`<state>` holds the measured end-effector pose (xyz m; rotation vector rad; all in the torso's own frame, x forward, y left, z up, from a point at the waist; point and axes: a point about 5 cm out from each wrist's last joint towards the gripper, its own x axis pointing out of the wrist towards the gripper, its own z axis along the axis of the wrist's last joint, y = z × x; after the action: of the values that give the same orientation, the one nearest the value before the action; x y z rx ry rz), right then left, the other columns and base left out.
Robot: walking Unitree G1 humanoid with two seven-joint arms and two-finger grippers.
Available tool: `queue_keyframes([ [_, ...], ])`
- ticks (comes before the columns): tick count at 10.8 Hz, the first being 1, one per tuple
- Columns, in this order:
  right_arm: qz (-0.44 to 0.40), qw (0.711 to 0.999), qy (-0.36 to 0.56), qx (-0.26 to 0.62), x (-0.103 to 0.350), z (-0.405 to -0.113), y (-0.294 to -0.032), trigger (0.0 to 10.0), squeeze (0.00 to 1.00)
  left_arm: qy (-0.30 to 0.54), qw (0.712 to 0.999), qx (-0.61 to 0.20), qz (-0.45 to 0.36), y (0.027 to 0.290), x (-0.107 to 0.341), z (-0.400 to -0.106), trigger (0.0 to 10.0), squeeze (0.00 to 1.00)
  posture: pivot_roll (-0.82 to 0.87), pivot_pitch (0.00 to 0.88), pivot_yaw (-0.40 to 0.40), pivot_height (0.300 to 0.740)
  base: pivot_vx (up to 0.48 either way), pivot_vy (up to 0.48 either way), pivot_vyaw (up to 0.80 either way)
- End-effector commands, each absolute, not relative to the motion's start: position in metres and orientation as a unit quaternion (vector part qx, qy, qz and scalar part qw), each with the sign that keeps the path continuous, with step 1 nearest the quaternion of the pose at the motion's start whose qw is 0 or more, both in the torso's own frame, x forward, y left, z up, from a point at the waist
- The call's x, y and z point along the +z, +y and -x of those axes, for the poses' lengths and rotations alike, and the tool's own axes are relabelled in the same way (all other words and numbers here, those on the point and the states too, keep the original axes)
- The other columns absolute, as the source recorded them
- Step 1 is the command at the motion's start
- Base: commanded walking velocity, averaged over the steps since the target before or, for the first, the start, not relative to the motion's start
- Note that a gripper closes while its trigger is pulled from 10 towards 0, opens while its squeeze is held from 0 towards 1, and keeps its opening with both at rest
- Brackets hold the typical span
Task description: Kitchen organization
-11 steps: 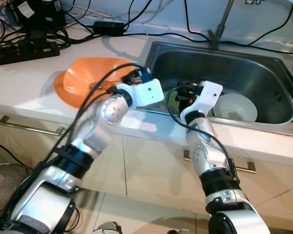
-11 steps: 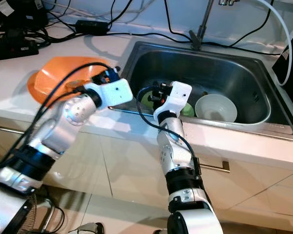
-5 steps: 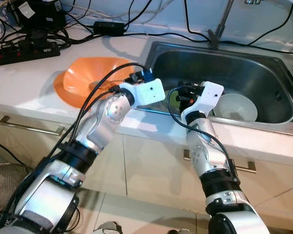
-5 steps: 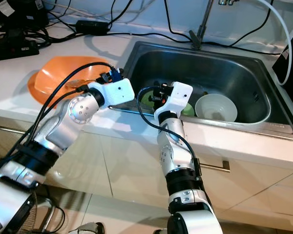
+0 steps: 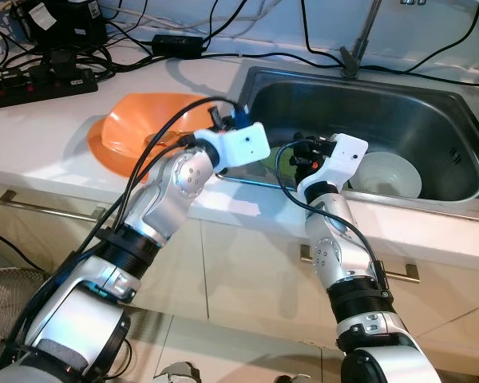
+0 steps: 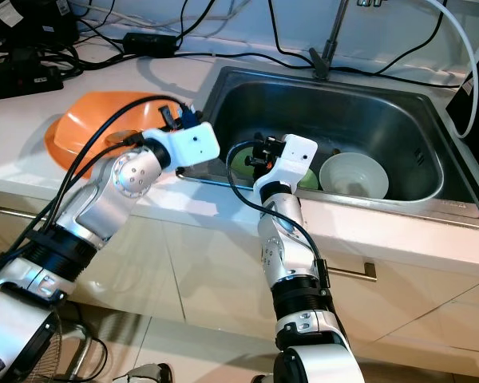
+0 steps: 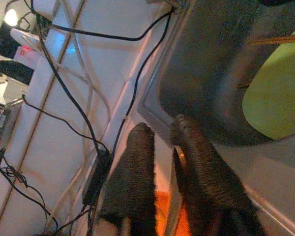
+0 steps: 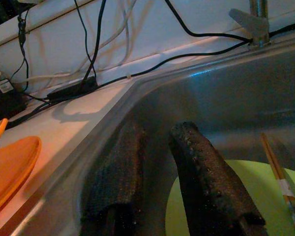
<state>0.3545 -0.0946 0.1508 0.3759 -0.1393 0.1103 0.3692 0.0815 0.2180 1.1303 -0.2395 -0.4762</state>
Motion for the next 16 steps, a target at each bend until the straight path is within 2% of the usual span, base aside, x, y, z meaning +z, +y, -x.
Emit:
queue_keyframes([
  [1,-0.191,0.977,-0.079,0.049,0.154,-0.355,-0.096,10.0,0.0,-0.131,0.809,-0.214,-0.531,0.078,0.229,-0.371,0.0,0.0,0.08,0.052,-0.008,0.74,0.0,0.0,0.0],
  [5,-0.19,0.977,-0.074,0.061,0.154,-0.357,-0.09,10.0,0.0,-0.194,0.809,-0.179,-0.525,0.077,0.261,-0.365,0.0,0.0,0.11,0.048,-0.025,0.74,0.0,0.0,0.0],
  [7,-0.19,0.977,-0.074,0.062,0.155,-0.357,-0.09,10.0,0.0,-0.259,0.806,-0.146,-0.511,0.077,0.286,-0.359,0.0,0.0,0.1,0.046,-0.027,0.74,0.0,0.0,0.0],
  [8,-0.189,0.977,-0.074,0.061,0.154,-0.357,-0.091,10.0,0.0,-0.294,0.811,-0.131,-0.49,0.077,0.297,-0.355,1.4,0.0,0.1,0.046,-0.028,0.74,0.0,0.0,0.0],
  [9,-0.188,0.977,-0.074,0.061,0.154,-0.357,-0.091,10.0,0.0,-0.34,0.846,-0.122,-0.391,0.076,0.313,-0.348,10.0,0.0,0.1,0.045,-0.029,0.74,0.0,0.0,0.0],
  [10,-0.187,0.978,-0.074,0.06,0.154,-0.357,-0.092,10.0,0.0,-0.379,0.902,-0.116,-0.172,0.084,0.333,-0.338,10.0,0.0,0.1,0.043,-0.028,0.74,0.0,0.0,0.0],
  [12,-0.186,0.978,-0.076,0.056,0.154,-0.357,-0.094,10.0,0.0,-0.37,0.921,-0.119,-0.01,0.098,0.338,-0.34,10.0,0.0,0.1,0.046,-0.028,0.74,0.0,0.0,0.0],
  [13,-0.186,0.978,-0.077,0.054,0.154,-0.357,-0.095,10.0,0.0,-0.352,0.921,-0.123,0.111,0.109,0.337,-0.343,10.0,0.0,0.09,0.046,-0.029,0.74,0.0,0.0,0.0],
  [14,-0.185,0.978,-0.078,0.053,0.154,-0.357,-0.096,10.0,0.0,-0.331,0.909,-0.138,0.212,0.114,0.333,-0.346,10.0,0.0,0.09,0.047,-0.03,0.74,0.0,0.0,0.0],
  [15,-0.185,0.978,-0.079,0.053,0.155,-0.357,-0.096,10.0,0.0,-0.319,0.893,-0.146,0.282,0.117,0.329,-0.347,10.0,0.0,0.09,0.047,-0.031,0.74,0.0,0.0,0.0],
  [16,-0.185,0.978,-0.079,0.053,0.154,-0.356,-0.097,10.0,0.0,-0.299,0.861,-0.157,0.38,0.121,0.323,-0.349,10.0,0.0,0.09,0.047,-0.033,0.74,0.0,0.0,0.0],
])
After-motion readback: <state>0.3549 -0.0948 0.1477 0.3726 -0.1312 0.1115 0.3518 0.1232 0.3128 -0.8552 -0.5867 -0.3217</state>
